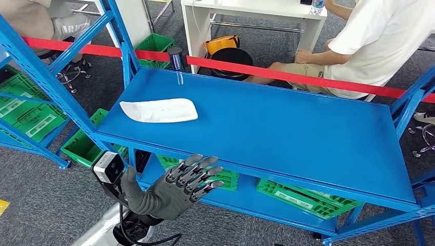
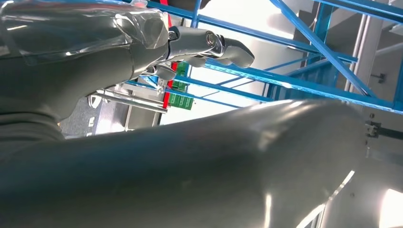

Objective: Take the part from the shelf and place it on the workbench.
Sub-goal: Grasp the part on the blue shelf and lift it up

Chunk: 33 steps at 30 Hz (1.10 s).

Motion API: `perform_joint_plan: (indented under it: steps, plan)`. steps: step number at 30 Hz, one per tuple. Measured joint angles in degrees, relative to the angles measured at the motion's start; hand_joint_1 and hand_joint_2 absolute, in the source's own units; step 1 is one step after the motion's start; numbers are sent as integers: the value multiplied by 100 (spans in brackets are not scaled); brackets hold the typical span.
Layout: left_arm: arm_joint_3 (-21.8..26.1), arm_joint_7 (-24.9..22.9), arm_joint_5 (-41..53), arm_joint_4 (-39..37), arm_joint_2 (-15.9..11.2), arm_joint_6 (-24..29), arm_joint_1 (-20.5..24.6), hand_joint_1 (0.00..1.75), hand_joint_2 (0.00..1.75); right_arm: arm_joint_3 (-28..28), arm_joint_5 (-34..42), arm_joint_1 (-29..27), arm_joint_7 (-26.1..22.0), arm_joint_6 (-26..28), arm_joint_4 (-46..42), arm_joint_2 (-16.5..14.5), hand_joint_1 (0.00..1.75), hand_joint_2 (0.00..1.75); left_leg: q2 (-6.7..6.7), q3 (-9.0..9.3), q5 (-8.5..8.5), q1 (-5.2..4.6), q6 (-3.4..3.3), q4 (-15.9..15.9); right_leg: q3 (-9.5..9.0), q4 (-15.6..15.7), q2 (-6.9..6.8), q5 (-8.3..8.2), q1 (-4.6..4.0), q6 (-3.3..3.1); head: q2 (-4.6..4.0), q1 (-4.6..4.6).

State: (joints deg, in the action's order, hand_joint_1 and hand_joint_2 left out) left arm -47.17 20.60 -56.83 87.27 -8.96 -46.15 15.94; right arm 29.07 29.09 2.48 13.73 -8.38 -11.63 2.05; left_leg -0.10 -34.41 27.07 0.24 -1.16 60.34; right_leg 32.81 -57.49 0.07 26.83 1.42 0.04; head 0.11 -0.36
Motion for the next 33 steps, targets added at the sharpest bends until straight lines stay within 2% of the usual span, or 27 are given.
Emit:
perform_joint_plan:
  steps: [1, 3, 5, 6, 7, 9, 10, 11, 12, 13, 14, 15, 16, 17, 18, 20, 21, 22, 24, 25, 26, 27, 29, 30, 31, 33]
  plan:
    - [6, -4, -1, 13, 0, 3, 3, 0, 0, 2, -8, 17, 3, -3, 0, -15, 0, 0, 11, 113, -39, -27, -53, -222, -3, 10, 0, 2, -3, 31, 0, 1]
    - [16, -9, -2, 33, -3, 17, 2, 0, 0, 9, -23, 34, 4, -5, 0, -38, 0, 0, 13, 166, -31, -76, -122, -338, -9, 34, -11, -14, -7, 104, 0, -1]
    - [24, -19, -1, 49, -6, 40, -12, 0, 0, 24, -30, 41, 5, -12, -1, -51, 0, 0, 1, 235, -104, -53, -164, -427, 20, -19, -24, 25, -14, 137, 0, 1]
    - [27, -24, -2, 56, -5, 52, -16, 0, 0, 35, -37, 45, 6, -21, -2, -55, 0, 0, 4, 273, -130, -38, -180, -476, 90, -169, -24, 103, -22, 131, 0, 4]
    - [29, -26, -4, 63, -3, 68, -24, 0, 0, 48, -51, 47, 7, -30, -2, -55, 0, 0, 8, 309, -148, -25, -193, -515, 226, -446, -23, 228, -27, 111, 0, 9]
    - [30, -32, -21, 67, -4, 105, -48, 0, 0, 73, -95, 40, 13, -43, -2, -55, 0, 0, 6, 317, -142, -48, -212, -519, 622, -1221, -18, 495, -22, 85, 0, 14]
    - [30, -34, -38, 66, -5, 131, -71, 0, 0, 85, -118, 30, 17, -44, -1, -54, 0, 0, -2, 319, -134, -57, -216, -517, 792, -1515, -18, 562, -21, 97, 0, 15]
    - [32, -37, -58, 66, -8, 152, -95, 0, 0, 95, -133, 20, 20, -44, -1, -52, 0, 0, -13, 327, -123, -65, -217, -515, 867, -1605, -18, 541, -20, 131, 0, 15]
    - [34, -38, -78, 66, -10, 170, -117, 0, 0, 104, -145, 10, 21, -44, 0, -48, 0, 0, -27, 342, -107, -68, -212, -510, 820, -1452, -18, 428, -19, 179, 0, 15]
    - [37, -39, -89, 66, -13, 183, -132, 0, 0, 111, -148, 3, 19, -38, 0, -42, 0, 0, -42, 360, -83, -70, -201, -498, 666, -1090, -19, 250, -18, 230, 0, 15]
    - [40, -40, -97, 66, -16, 185, -142, 0, 0, 119, -144, -3, 9, -25, 0, -35, 0, 0, -54, 374, -49, -72, -182, -477, 476, -657, -22, 81, -17, 257, 0, 16]
    - [44, -40, -104, 67, -22, 178, -150, 0, 0, 125, -135, -8, -10, -8, 0, -29, 0, 0, -64, 376, 5, -86, -157, -452, 304, -296, -23, -33, -22, 247, 0, 16]
    - [45, -38, -110, 67, -28, 164, -157, 0, 0, 130, -121, -16, -38, 18, 0, -25, 0, 0, -72, 374, 62, -99, -131, -434, 192, -72, -24, -79, -29, 207, 0, 15]
    - [47, -35, -118, 68, -33, 146, -164, 0, 0, 133, -106, -28, -74, 45, 0, -24, 0, 0, -75, 374, 112, -109, -105, -425, 143, 12, -25, -65, -41, 148, 0, 14]
    - [47, -29, -127, 68, -37, 126, -171, 0, 0, 133, -95, -50, -112, 75, 0, -23, 0, 0, -76, 385, 143, -115, -80, -422, 119, 15, -22, -50, -53, 91, 0, 12]
    - [49, -12, -145, 70, -37, 93, -177, 0, 0, 133, -87, -102, -178, 134, 0, -18, 0, 0, -70, 403, 187, -95, -25, -353, 59, 18, -18, -44, -25, 22, 0, 10]
    - [52, -3, -156, 72, -36, 82, -178, 0, 0, 133, -87, -124, -201, 155, 0, -14, 0, 0, -62, 345, 256, -79, 13, -193, 16, 22, -15, -41, -5, -10, 0, 8]
    - [55, 4, -165, 73, -35, 73, -180, 0, 0, 133, -87, -136, -219, 170, 0, -11, 0, 0, -53, 210, 375, -60, 55, 77, -25, 27, -14, -23, 14, -37, 0, 4]
    - [55, 12, -174, 74, -37, 65, -192, 0, 0, 133, -87, -151, -237, 182, 0, -7, 0, 0, -33, -286, 662, -16, 133, 907, -80, 25, -8, 36, 8, -77, 0, -2]
    - [54, 14, -174, 74, -39, 65, -202, 0, 0, 133, -87, -161, -241, 185, 1, -4, 0, 0, -27, -535, 724, 2, 154, 1252, -106, 24, -3, 70, 5, -81, 0, -3]
    - [53, 14, -174, 73, -41, 66, -211, 0, 0, 133, -87, -175, -242, 186, 1, -1, 0, 0, -24, -711, 680, 15, 162, 1427, -144, 24, 3, 108, 2, -76, 0, -4]
    - [53, 14, -174, 73, -42, 66, -218, 0, 0, 133, -87, -188, -243, 187, 2, 3, 0, 0, -22, -760, 506, 22, 153, 1352, -197, 24, 10, 151, -2, -68, 0, -5]
    - [55, 14, -174, 73, -44, 65, -220, 0, 0, 133, -87, -201, -244, 187, 1, 2, 0, 0, -23, -556, -61, 11, 77, 633, -326, 32, 27, 244, -10, -51, 0, -3]
    - [57, 14, -174, 73, -44, 65, -221, 0, 0, 133, -87, -198, -246, 187, 1, -4, 0, 0, -21, -403, -271, -10, 22, 273, -378, 37, 34, 289, -31, -33, 0, 2]
    - [58, 14, -174, 73, -45, 64, -219, 0, 0, 133, -87, -195, -249, 188, 1, -8, 0, 0, -17, -285, -385, -34, -33, 12, -406, 43, 40, 322, -36, -15, 0, 4]
    - [62, 14, -174, 74, -46, 62, -219, 0, 0, 134, -87, -191, -253, 189, 1, -21, 0, 0, -7, -194, -356, -75, -114, -139, -414, 59, 35, 356, -46, 33, 0, 7]
